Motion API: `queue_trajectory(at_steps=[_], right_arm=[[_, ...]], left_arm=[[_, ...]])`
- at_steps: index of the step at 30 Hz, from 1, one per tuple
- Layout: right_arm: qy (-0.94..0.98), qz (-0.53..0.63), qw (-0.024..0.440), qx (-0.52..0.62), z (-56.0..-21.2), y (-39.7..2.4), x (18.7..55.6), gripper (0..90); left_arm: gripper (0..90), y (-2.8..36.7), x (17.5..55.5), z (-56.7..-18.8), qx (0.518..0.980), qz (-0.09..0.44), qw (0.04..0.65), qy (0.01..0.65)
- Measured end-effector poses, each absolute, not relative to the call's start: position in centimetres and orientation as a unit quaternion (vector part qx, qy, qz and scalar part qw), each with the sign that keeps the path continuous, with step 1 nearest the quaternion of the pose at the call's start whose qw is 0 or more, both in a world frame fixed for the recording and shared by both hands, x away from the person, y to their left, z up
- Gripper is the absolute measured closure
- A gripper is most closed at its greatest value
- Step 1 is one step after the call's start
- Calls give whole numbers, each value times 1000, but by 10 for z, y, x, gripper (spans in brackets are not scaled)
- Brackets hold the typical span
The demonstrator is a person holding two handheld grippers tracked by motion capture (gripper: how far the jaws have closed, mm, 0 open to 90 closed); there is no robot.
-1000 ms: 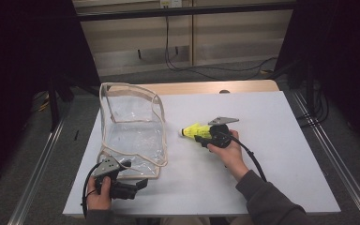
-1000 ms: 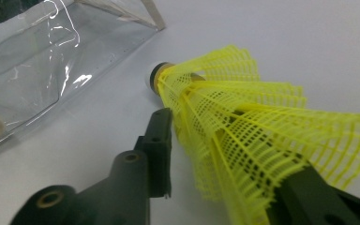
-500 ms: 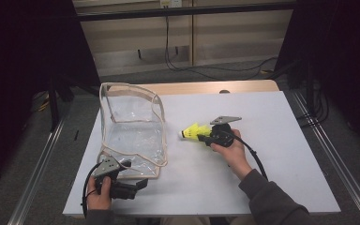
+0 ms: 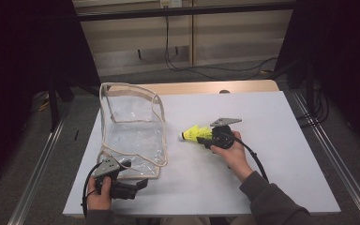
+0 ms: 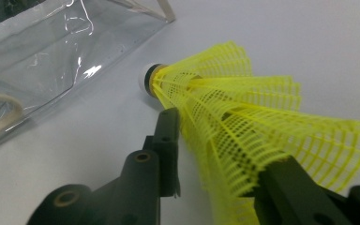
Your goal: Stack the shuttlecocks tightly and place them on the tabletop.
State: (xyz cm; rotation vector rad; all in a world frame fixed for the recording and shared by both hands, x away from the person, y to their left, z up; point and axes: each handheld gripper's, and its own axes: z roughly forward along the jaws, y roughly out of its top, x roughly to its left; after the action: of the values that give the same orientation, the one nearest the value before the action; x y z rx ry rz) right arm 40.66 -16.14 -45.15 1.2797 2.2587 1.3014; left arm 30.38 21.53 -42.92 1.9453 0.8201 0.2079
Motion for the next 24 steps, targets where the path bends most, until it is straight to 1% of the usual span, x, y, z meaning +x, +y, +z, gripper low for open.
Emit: queue_trajectory(at_steps=[1, 3, 8, 13, 15, 17, 20, 22, 24], right_arm=[[772, 445, 120, 437, -452, -161, 407, 680], [771, 446, 122, 438, -453, -161, 407, 635], [769, 447, 128, 439, -453, -157, 407, 571], [764, 445, 141, 445, -454, -152, 409, 535], [764, 441, 150, 447, -455, -150, 411, 547], [762, 439, 155, 450, -455, -148, 413, 594], [765, 434, 165, 446, -455, -146, 416, 744], [769, 435, 166, 439, -455, -146, 418, 776], [773, 431, 170, 432, -454, -145, 419, 787]], left_arm=[[36, 215, 304, -429, 801, 85, 488, 337], [36, 215, 304, -429, 801, 85, 488, 337], [36, 215, 304, -429, 801, 85, 488, 337], [36, 215, 304, -430, 800, 86, 489, 337], [36, 215, 304, -430, 799, 85, 490, 337], [36, 215, 304, -430, 800, 85, 490, 337], [36, 215, 304, -430, 799, 85, 490, 337], [36, 216, 304, -430, 799, 85, 490, 337], [36, 216, 304, -430, 799, 85, 490, 337]])
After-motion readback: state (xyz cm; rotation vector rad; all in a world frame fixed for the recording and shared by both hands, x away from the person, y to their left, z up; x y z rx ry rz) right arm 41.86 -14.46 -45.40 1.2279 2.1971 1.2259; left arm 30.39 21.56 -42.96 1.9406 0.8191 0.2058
